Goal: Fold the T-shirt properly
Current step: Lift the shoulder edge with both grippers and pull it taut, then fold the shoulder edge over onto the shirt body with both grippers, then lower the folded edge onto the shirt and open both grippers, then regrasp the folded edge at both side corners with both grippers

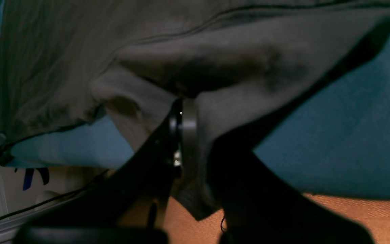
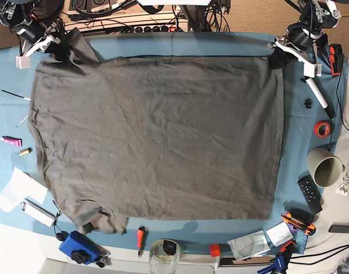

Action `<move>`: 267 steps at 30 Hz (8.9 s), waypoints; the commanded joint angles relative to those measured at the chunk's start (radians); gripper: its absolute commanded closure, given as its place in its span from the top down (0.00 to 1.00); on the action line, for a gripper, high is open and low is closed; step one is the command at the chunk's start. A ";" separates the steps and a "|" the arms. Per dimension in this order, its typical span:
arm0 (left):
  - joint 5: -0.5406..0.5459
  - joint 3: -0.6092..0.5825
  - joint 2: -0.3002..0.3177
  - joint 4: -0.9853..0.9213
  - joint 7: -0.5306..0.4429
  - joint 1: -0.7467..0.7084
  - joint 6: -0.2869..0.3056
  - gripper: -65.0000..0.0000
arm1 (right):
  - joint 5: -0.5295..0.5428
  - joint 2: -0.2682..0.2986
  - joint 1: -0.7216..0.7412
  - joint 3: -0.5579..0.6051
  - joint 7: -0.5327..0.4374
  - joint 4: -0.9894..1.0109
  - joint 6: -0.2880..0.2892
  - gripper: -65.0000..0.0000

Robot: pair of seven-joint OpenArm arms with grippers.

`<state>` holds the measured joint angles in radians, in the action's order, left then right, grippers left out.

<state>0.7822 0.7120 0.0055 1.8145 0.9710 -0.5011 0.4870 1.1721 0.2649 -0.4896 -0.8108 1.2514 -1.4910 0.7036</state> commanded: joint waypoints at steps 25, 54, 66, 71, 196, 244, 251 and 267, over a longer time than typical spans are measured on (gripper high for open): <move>0.228 0.123 0.048 0.020 0.243 -0.091 0.006 0.00 | 0.239 0.060 -0.193 -0.147 0.138 -0.009 -0.005 0.00; 0.291 0.246 0.081 0.042 0.253 -0.047 0.026 0.00 | 0.188 0.032 -0.124 -0.257 0.129 -0.190 -0.005 0.00; 0.222 0.231 0.096 0.042 0.216 0.005 0.003 0.00 | 0.077 0.032 -0.032 -0.174 0.092 -0.190 -0.005 0.00; 0.188 0.180 0.123 0.042 0.207 0.032 0.003 0.00 | 0.011 0.032 0.027 -0.134 0.073 -0.190 -0.005 0.00; -0.364 -0.245 0.211 -0.050 -0.082 0.421 -0.030 0.22 | -0.825 0.051 0.608 0.235 -0.291 0.008 -0.214 0.25; -0.004 -0.121 0.205 -0.116 0.182 0.319 -0.015 0.45 | -0.443 0.079 0.605 0.004 -0.029 0.005 -0.177 0.25; -0.022 -0.121 0.205 -0.116 0.182 0.319 -0.017 0.45 | -0.435 0.161 0.580 -0.009 -0.002 0.006 -0.190 0.24; -0.019 -0.121 0.205 -0.116 0.204 0.318 -0.018 0.45 | -0.463 0.164 0.436 -0.145 0.008 0.006 -0.177 0.26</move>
<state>0.7578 0.5896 0.1997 1.6863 1.1679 -0.1879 0.4683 0.6933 0.4007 -0.0608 -0.9508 1.2816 -1.4681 0.5209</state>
